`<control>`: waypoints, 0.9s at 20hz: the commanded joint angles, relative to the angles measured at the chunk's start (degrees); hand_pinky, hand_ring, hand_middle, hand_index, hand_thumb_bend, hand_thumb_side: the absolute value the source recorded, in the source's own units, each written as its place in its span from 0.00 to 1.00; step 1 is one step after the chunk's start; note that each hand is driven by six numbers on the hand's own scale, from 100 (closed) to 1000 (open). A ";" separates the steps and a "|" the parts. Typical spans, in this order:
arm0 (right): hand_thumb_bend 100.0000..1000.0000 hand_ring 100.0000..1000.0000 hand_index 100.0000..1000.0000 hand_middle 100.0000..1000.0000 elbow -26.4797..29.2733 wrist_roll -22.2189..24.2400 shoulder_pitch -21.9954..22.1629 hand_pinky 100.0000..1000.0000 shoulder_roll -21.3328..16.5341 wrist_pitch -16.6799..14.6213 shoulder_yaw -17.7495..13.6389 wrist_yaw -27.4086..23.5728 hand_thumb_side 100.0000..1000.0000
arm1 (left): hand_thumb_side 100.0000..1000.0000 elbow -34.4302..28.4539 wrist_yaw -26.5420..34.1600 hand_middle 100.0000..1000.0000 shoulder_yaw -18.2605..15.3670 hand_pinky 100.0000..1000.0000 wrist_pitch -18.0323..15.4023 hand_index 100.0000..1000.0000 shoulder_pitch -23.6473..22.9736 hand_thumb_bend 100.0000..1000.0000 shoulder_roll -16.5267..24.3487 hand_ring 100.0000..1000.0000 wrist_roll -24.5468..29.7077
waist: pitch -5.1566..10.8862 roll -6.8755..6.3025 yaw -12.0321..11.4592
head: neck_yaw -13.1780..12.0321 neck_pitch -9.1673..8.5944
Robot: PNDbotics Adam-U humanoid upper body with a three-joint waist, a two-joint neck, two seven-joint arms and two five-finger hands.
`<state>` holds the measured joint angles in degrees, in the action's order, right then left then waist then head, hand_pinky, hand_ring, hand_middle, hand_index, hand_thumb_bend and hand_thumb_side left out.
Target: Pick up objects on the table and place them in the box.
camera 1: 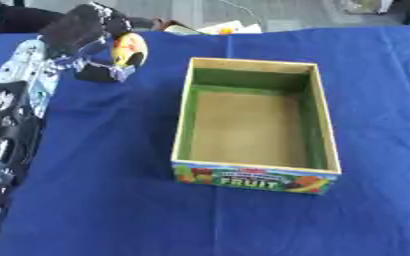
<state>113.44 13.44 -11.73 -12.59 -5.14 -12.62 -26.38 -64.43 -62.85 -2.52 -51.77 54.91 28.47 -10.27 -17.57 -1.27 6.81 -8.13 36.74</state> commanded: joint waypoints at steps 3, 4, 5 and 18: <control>0.00 0.78 0.83 0.45 1.15 -2.14 -0.26 0.52 -2.22 -0.91 -1.36 -2.05 1.00 | 0.38 -5.59 11.06 0.23 1.31 0.21 -0.20 0.87 1.46 0.00 -0.44 0.26 5.36 | 2.12 0.02 0.12 | 0.14 1.18; 0.00 0.78 0.83 0.45 1.15 -2.62 -0.35 0.52 -2.42 -1.05 -1.56 -2.51 1.00 | 0.38 -6.23 12.84 0.23 1.63 0.21 -0.20 0.87 1.63 0.00 -0.99 0.26 6.85 | 2.34 -0.01 0.15 | 0.05 1.36; 0.00 0.78 0.83 0.45 1.15 -3.07 -0.45 0.52 -2.59 -1.15 -1.72 -2.97 1.00 | 0.38 -6.74 14.42 0.23 1.82 0.21 -0.20 0.87 1.75 0.00 -1.49 0.25 8.40 | 2.52 -0.02 0.20 | -0.05 1.53; 0.00 0.77 0.83 0.45 1.15 -8.21 -2.52 0.52 -3.13 -0.83 -2.64 -8.11 1.00 | 0.33 -7.80 27.40 0.20 -0.09 0.22 -0.13 0.85 0.31 0.00 -12.03 0.21 33.43 | 3.54 0.42 2.09 | -1.16 2.94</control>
<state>113.44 5.67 -13.65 -14.40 -5.97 -14.81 -33.69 -71.76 -36.55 -1.78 -47.16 54.01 16.46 16.42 -15.09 -0.97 8.92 -8.95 39.33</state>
